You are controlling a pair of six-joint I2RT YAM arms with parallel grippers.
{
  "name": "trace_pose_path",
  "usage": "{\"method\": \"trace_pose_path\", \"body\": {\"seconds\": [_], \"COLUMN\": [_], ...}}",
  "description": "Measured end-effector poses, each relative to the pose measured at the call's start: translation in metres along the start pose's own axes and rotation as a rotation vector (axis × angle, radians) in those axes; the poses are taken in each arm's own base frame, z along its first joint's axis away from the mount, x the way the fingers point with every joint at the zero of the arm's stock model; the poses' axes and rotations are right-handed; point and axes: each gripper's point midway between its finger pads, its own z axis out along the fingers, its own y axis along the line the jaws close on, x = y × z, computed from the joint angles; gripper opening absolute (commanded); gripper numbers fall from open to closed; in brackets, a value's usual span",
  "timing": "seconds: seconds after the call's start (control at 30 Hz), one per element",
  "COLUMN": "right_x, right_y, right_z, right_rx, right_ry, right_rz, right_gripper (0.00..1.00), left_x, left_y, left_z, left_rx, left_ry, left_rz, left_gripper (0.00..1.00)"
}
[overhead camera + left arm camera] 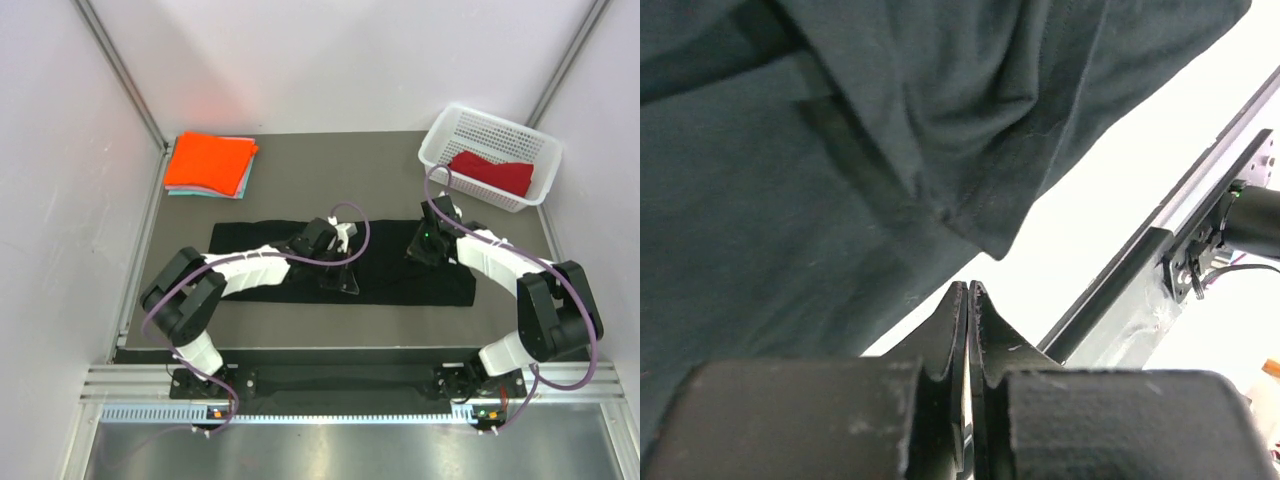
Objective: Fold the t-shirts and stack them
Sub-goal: Fold the tshirt
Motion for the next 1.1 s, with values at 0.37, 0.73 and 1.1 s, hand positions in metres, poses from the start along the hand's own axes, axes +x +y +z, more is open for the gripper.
{"method": "trace_pose_path", "body": {"seconds": [0.37,0.73,1.1], "right_x": [0.0,-0.009,-0.02], "right_y": [0.002,-0.001,-0.019], "right_z": [0.0,-0.004,-0.011], "right_rx": [-0.009,-0.014,-0.02], "right_ry": [0.005,-0.013,-0.026], "right_rz": [0.006,0.068,0.188], "right_gripper": [0.0,0.0,0.06], "left_x": [0.003,-0.038,-0.063], "left_y": [0.002,-0.008,0.002], "left_z": [0.026,0.033,0.04], "left_rx": [-0.027,-0.04,-0.094], "left_ry": [-0.018,-0.136,-0.196], "left_rz": [-0.062,-0.114,-0.112], "left_gripper": [0.0,0.0,0.09]}}
